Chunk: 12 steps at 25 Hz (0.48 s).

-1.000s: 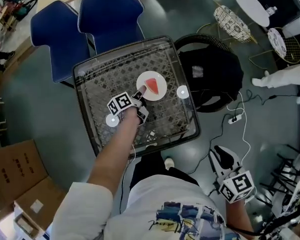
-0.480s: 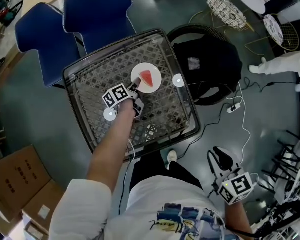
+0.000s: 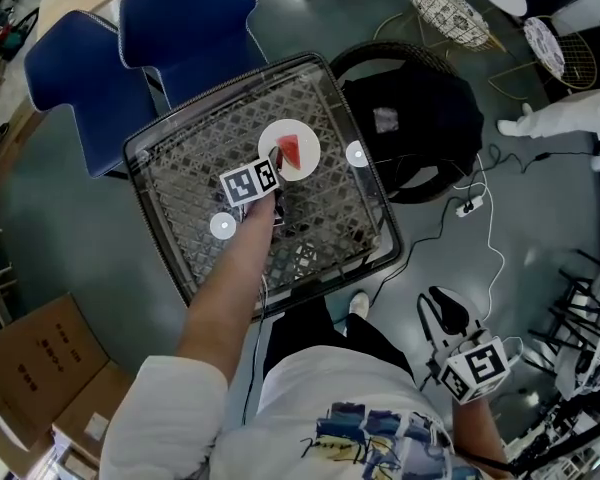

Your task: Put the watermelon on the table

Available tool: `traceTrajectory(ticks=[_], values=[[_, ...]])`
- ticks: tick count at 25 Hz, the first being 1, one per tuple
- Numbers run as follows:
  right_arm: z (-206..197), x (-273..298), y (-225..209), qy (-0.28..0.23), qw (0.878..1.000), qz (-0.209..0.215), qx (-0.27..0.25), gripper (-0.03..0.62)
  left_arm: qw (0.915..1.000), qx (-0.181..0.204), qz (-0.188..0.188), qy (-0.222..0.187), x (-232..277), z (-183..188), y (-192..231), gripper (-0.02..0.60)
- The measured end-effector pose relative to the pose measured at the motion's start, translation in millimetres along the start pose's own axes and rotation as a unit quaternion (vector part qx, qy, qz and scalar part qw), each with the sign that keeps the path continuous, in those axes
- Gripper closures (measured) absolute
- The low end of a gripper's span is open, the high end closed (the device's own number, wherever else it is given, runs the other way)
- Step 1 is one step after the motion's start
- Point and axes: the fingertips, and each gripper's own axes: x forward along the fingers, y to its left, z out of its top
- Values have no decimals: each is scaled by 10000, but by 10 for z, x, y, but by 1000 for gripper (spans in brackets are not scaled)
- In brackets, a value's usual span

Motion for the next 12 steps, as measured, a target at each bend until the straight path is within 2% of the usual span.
traceTrajectory(ticks=[3, 5, 12], values=[[18, -4, -6, -1, 10000, 0, -4, 507, 9978, 579, 310, 26, 14, 42, 32, 457], [17, 9, -17, -4, 10000, -1, 9, 507, 9957, 808, 443, 16, 29, 61, 61, 443], [-53, 1, -118, 44, 9999, -129, 26, 507, 9902, 1079, 883, -89, 57, 24, 174, 413]])
